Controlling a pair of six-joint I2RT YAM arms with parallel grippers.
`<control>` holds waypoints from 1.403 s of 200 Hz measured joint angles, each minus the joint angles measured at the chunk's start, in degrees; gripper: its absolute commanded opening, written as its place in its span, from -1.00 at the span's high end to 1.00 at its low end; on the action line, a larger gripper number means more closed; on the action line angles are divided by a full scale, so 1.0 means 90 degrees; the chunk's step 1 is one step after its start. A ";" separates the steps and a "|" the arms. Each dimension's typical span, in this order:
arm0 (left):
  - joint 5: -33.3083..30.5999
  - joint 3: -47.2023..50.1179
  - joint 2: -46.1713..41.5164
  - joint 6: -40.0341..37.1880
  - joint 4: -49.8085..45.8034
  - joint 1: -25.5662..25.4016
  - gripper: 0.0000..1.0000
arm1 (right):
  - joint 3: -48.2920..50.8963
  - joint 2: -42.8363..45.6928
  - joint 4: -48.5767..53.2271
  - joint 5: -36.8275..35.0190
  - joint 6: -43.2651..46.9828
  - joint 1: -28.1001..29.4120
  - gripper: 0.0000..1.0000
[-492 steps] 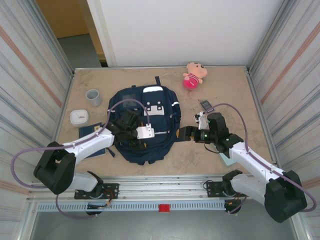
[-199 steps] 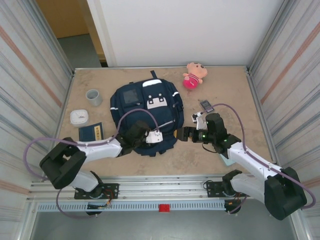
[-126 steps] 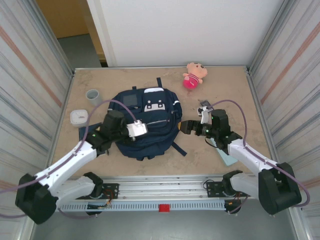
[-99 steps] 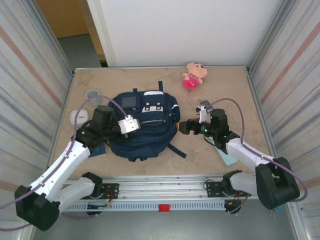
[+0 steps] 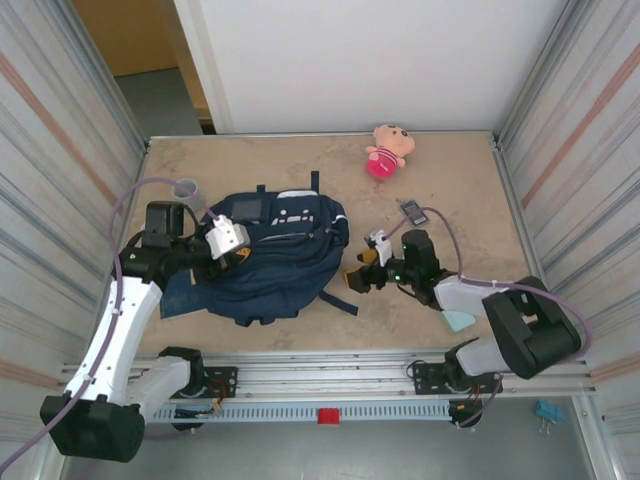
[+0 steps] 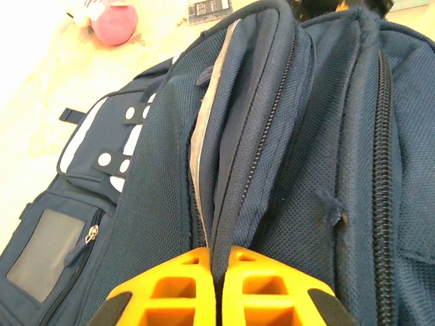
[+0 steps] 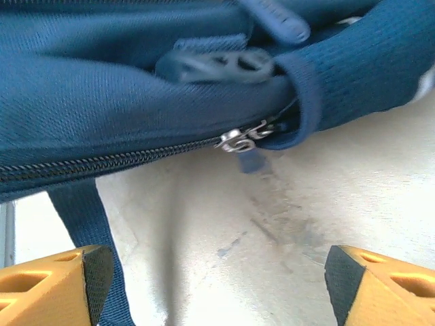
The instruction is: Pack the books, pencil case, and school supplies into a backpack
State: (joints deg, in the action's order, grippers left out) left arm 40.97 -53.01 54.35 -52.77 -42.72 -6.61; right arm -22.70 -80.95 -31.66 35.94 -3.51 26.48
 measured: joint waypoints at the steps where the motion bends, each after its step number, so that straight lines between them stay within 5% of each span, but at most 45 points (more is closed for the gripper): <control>1: 0.0005 0.0000 0.0000 0.0000 -0.0005 0.0002 1.00 | 0.0000 -0.0017 -0.0007 -0.0010 0.0010 0.0005 -0.58; 84: 0.0338 -0.0027 0.0000 -0.0160 -0.0236 0.0087 1.00 | -0.0406 -0.1064 -0.0923 0.0039 0.0678 0.0085 -0.18; 146: 0.0379 -0.0017 -0.0027 -0.0053 -0.0124 0.0158 1.00 | -0.0498 -0.1171 -0.1180 0.0223 0.0964 0.0092 1.00; 202: -0.0374 0.0493 -0.0568 0.0877 0.0814 0.0002 1.00 | -0.0483 -0.0420 -0.0716 0.0352 0.0916 0.0100 1.00; 280: -0.3128 0.0957 -0.0563 0.2110 0.1836 -0.1732 1.00 | -0.0775 0.0964 0.1804 0.0525 0.0719 0.0580 1.00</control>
State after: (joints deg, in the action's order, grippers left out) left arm 12.82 -44.40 49.28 -33.78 -26.20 -22.20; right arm -29.67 -72.27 -15.42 40.66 2.96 31.70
